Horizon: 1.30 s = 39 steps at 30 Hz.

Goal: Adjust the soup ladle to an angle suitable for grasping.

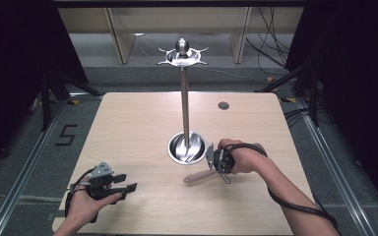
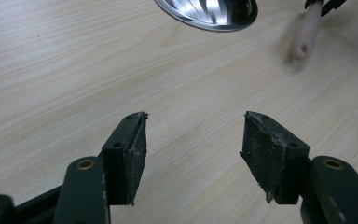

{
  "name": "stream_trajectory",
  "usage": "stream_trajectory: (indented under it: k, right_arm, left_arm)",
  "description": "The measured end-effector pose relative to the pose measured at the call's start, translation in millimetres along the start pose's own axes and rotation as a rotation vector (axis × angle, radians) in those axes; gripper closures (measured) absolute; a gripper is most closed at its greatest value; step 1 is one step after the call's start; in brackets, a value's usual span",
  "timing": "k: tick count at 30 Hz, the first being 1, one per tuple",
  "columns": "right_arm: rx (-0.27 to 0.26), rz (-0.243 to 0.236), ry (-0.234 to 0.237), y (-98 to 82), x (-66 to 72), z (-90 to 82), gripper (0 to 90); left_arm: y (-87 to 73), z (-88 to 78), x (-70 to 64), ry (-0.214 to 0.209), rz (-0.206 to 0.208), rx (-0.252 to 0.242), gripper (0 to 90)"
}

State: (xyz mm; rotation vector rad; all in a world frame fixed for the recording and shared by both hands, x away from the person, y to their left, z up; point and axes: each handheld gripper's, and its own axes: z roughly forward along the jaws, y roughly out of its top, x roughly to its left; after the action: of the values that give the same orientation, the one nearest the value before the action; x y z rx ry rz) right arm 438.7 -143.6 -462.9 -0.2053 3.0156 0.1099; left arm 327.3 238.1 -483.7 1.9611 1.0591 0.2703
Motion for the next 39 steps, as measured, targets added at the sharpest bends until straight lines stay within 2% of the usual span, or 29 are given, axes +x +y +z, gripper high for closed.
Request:
stream_trajectory:
  k: [1, 2, 3, 4, 5, 6, 7, 8, 9, 10, 11, 12, 13, 15, 16, 17, 18, 19, 20, 24, 25, 26, 27, 30, 32, 33, 36, 38, 39]
  right_arm:
    - [0.0, 0.0, 0.0, 0.0, 0.0, 0.0, 77.1]
    - [-0.027, -0.008, -0.027, -0.3, -0.3, -3.0, 77.3]
    - [-0.045, 0.017, -0.041, -0.3, 0.8, -7.6, 77.3]
    - [-0.071, 0.009, -0.061, -1.4, 2.6, -16.1, 77.3]
    - [-0.071, 0.009, -0.061, -1.4, 2.6, -16.1, 77.3]
    - [-0.104, 0.007, -0.08, -2.1, 4.0, -19.0, 77.3]
    - [-0.139, 0.026, -0.084, -3.3, 6.2, -23.2, 77.4]
    - [-0.174, 0.077, -0.082, -4.1, 11.0, -26.9, 77.4]
    - [-0.198, 0.059, -0.13, -6.2, 12.8, -32.0, 77.4]
    - [-0.198, 0.059, -0.13, -6.2, 12.8, -32.0, 77.4]
    - [-0.231, 0.067, -0.135, -7.5, 13.7, -35.1, 77.4]
    - [-0.286, 0.051, -0.152, -8.4, 12.8, -37.3, 77.4]
    - [-0.311, 0.084, -0.16, -9.9, 15.0, -40.4, 77.4]
    - [-0.369, 0.112, -0.161, -12.2, 17.3, -45.8, 77.5]
    - [-0.393, 0.151, -0.162, -12.8, 19.8, -48.4, 77.4]
    - [-0.436, 0.086, -0.163, -12.7, 16.6, -50.0, 77.4]
    - [-0.447, 0.182, -0.192, -14.1, 22.7, -52.4, 77.5]
    - [-0.473, 0.201, -0.213, -14.8, 23.5, -54.0, 77.5]
    - [-0.523, 0.241, -0.209, -15.4, 26.9, -57.2, 77.4]
    - [-0.56, 0.259, -0.237, -16.3, 29.9, -62.1, 77.5]
    - [-0.579, 0.249, -0.246, -14.9, 30.7, -62.4, 77.5]
    - [-0.584, 0.271, -0.231, -13.9, 33.6, -64.3, 77.5]
    - [-0.577, 0.289, -0.246, -11.5, 37.2, -65.8, 77.5]
    - [-0.592, 0.296, -0.261, -9.3, 38.5, -66.8, 77.4]
    - [-0.621, 0.318, -0.271, -7.5, 38.6, -68.9, 77.5]
    - [-0.635, 0.346, -0.28, -7.2, 39.2, -69.9, 77.5]
    - [-0.673, 0.361, -0.297, -5.4, 38.4, -72.6, 77.5]
    - [-0.699, 0.404, -0.313, -3.7, 39.7, -74.7, 77.5]
    - [-0.715, 0.4, -0.325, -2.6, 38.7, -75.0, 77.5]
  left_arm:
    - [0.0, -0.2, 0.8, 0.001, 0.009, 0.006, 39.3]
    - [0.0, -0.2, 0.9, 0.002, 0.01, 0.006, 39.3]
    - [0.0, -0.2, 0.9, 0.002, 0.01, 0.005, 39.3]
    - [0.1, -0.6, 0.8, 0.003, 0.011, 0.009, 39.3]
    - [-0.6, 0.5, -1.2, 0.009, -0.009, -0.01, 39.3]
    - [-0.8, 0.2, -0.9, 0.005, -0.002, -0.013, 39.3]
    - [-0.4, -0.1, -1.2, -0.003, -0.002, -0.011, 39.3]
    - [0.2, -1.9, -0.2, 0.0, 0.022, 0.009, 39.3]
    - [0.4, -2.1, -0.4, 0.0, 0.021, 0.009, 39.1]
    - [0.1, -1.0, -1.8, -0.002, 0.008, -0.017, 39.1]
    - [0.8, -1.5, -2.0, -0.014, 0.002, -0.021, 38.7]
    - [0.8, -1.5, -3.4, -0.017, -0.01, -0.037, 37.7]
    - [1.3, -2.3, -3.6, -0.026, -0.005, -0.04, 37.3]
    - [3.5, -4.1, -6.2, -0.045, 0.017, -0.073, 35.0]
    - [6.2, -5.9, -7.7, -0.049, 0.041, -0.079, 33.4]
    - [9.2, -6.3, -10.2, -0.054, 0.057, -0.105, 31.7]
    - [13.0, -7.2, -13.1, -0.058, 0.074, -0.125, 30.4]
    - [17.4, -8.5, -16.2, -0.059, 0.092, -0.143, 29.4]
    - [21.9, -9.6, -19.9, -0.062, 0.098, -0.163, 28.7]
    - [44.7, -14.1, -30.8, -0.07, 0.179, -0.244, 28.7]
    - [52.2, -15.2, -34.2, -0.068, 0.195, -0.258, 28.7]
    - [57.1, -15.1, -36.6, -0.07, 0.209, -0.277, 28.7]
    - [63.1, -14.6, -39.6, -0.074, 0.218, -0.296, 28.8]
    - [81.3, -12.1, -48.2, -0.082, 0.257, -0.33, 28.9]
    - [91.2, -8.7, -54.3, -0.101, 0.26, -0.359, 28.9]
    - [94.5, -7.9, -56.5, -0.106, 0.263, -0.362, 29.0]
    - [105.4, -4.3, -63.4, -0.108, 0.276, -0.368, 29.3]
    - [110.9, 0.2, -65.5, -0.105, 0.282, -0.377, 29.8]
    - [112.6, 1.7, -66.2, -0.1, 0.282, -0.37, 30.0]
